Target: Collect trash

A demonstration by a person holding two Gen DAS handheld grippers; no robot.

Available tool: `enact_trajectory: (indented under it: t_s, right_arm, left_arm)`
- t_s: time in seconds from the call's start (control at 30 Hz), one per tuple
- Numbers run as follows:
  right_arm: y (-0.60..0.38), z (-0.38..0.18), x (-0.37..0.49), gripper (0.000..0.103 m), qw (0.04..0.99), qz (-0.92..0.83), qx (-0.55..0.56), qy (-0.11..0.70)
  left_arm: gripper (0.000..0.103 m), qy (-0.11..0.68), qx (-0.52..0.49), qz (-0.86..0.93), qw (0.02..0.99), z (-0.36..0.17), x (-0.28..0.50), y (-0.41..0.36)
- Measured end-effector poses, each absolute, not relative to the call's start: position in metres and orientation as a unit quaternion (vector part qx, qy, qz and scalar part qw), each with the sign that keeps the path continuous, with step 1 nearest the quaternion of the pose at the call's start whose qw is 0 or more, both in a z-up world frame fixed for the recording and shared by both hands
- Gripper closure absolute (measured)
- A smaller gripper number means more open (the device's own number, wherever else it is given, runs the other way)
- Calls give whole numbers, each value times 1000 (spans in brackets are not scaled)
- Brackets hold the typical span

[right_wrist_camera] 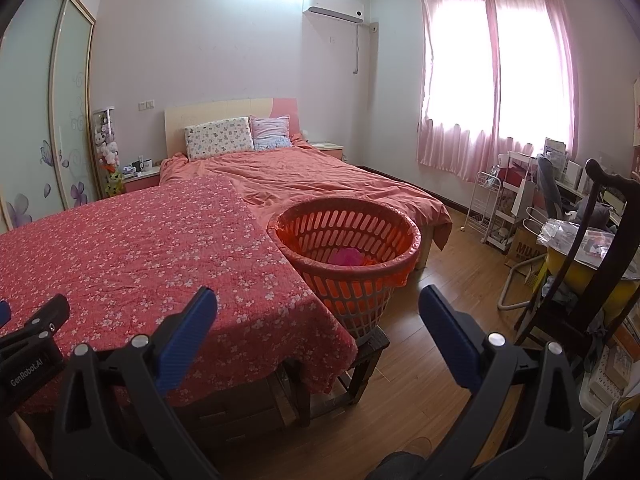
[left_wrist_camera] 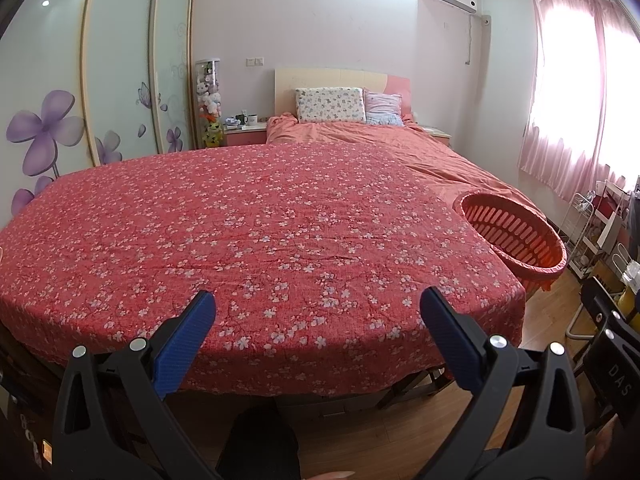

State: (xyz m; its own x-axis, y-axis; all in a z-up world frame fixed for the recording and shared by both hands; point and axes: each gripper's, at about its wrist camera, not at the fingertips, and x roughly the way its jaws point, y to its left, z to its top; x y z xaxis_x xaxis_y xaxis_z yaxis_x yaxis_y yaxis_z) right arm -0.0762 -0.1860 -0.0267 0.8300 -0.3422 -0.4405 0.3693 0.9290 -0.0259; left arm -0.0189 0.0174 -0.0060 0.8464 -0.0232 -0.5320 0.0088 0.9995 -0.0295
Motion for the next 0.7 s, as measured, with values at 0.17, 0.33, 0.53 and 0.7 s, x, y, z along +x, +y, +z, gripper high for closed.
enact_trajectory:
  t_s: [0.17,0.33,0.53,0.7]
  right_arm:
    - [-185,-26,-76,4,956,-185,30,225]
    - [-184,-26,-76,4,956,-185,29,225]
    - [-184,-26,-75,4,956,-184,29,225]
    - [-184,-26,-75,4,956,-184,29,225]
  left_arm:
    - [2,276,-13,-8,961,-6,-19,18]
    - [2,276,-14,-8,961,-4,-20,18]
    - [2,276,-14,-8,961,-4,-20,17]
    - [2,276,-14,-8,961,-4,-20,17]
